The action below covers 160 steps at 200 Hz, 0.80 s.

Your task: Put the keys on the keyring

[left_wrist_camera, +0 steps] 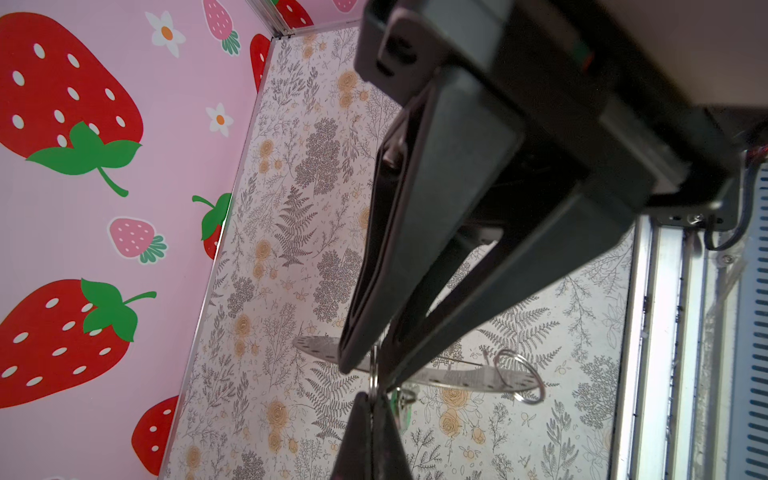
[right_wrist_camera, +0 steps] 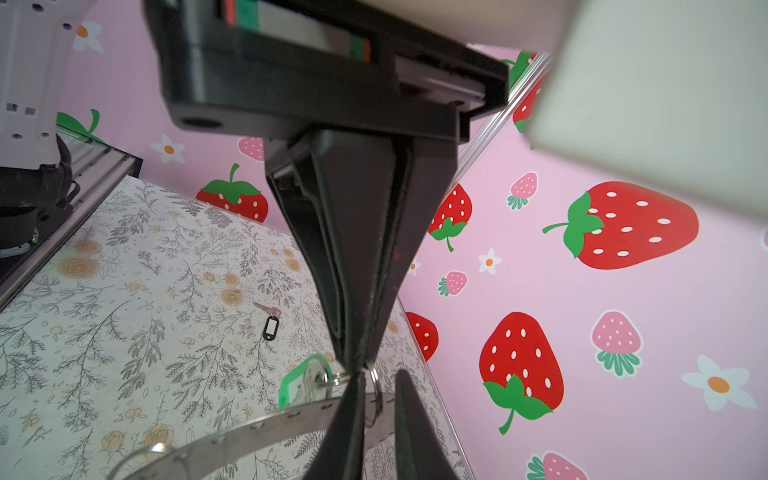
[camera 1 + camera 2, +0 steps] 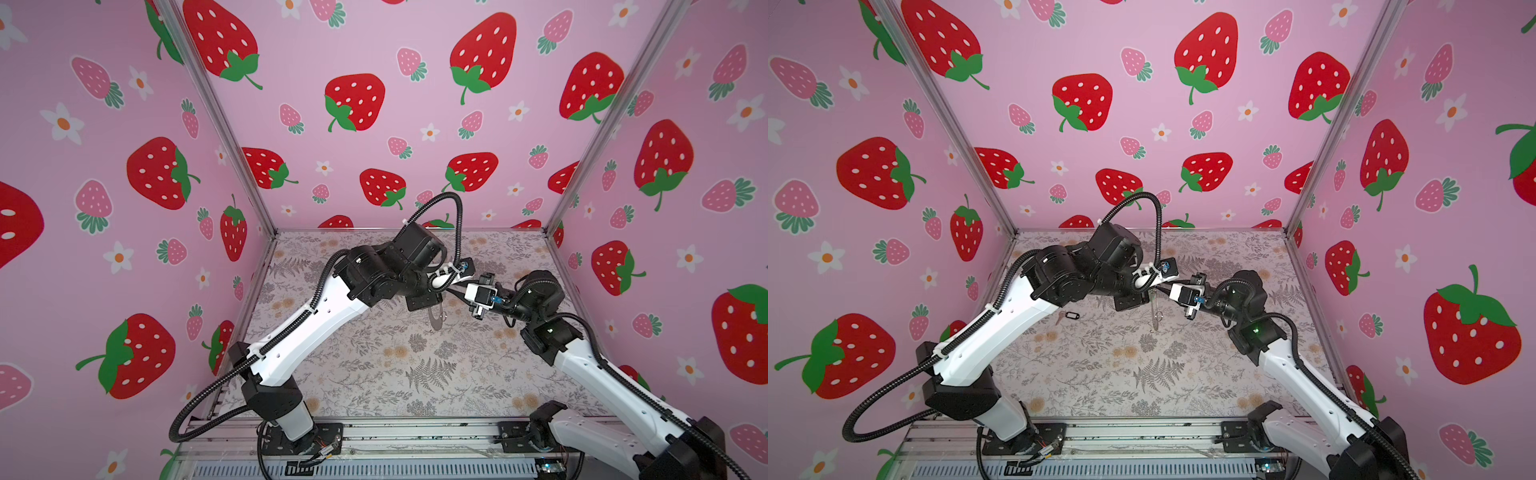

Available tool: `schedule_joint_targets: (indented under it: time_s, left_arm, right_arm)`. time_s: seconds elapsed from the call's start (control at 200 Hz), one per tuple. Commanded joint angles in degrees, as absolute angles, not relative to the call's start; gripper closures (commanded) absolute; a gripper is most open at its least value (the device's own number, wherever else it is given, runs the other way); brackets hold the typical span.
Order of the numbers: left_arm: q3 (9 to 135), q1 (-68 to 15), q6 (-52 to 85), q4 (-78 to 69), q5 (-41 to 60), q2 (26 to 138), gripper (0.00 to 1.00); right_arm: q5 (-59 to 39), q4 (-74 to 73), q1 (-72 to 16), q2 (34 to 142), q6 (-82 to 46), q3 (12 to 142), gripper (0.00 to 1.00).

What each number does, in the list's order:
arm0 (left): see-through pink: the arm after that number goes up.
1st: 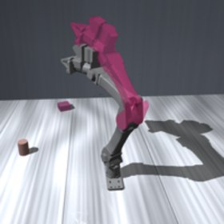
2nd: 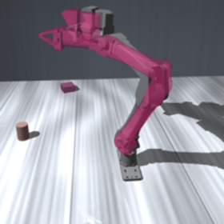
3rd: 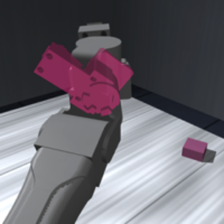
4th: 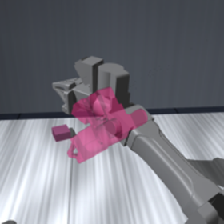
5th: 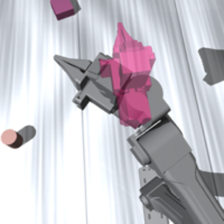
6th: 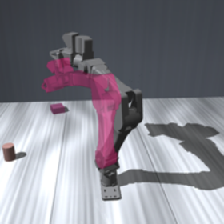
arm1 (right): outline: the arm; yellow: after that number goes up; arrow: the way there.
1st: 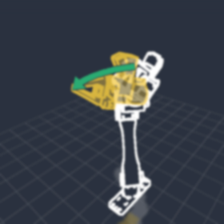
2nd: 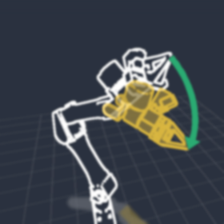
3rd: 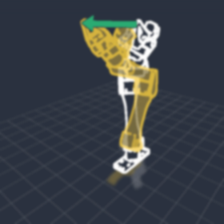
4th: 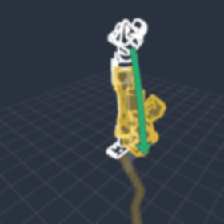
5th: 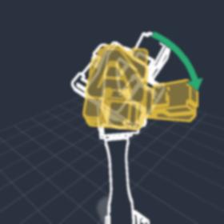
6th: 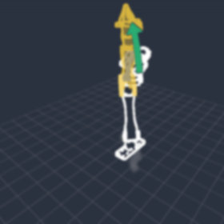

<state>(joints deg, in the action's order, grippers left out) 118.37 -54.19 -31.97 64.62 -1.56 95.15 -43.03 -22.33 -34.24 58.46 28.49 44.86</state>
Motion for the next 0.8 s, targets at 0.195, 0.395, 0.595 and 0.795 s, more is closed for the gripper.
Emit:
schedule_joint_targets:
  time_s: [0.195, 0.395, 0.595, 0.795]
  left_arm:
    - [120.3, -54.7, -33.5, 65.3, -2.3, 94.7, 1.00]
    - [119.6, -54.9, -33.7, 64.7, -1.9, 94.0, 1.00]
    - [118.8, -54.9, -33.9, 63.9, -2.0, 93.3, 1.00]
    - [118.4, -55.0, -33.9, 64.0, -1.8, 93.2, 1.00]
  right_arm:
    - [-43.3, -23.4, -34.5, 58.3, 28.9, 46.1, 0.87]
    - [-42.5, -22.1, -34.5, 58.0, 29.4, 45.8, 0.87]
    - [-41.8, -21.1, -34.5, 57.9, 30.1, 45.8, 0.86]
    - [-41.4, -21.2, -34.5, 57.7, 30.3, 45.7, 0.89]
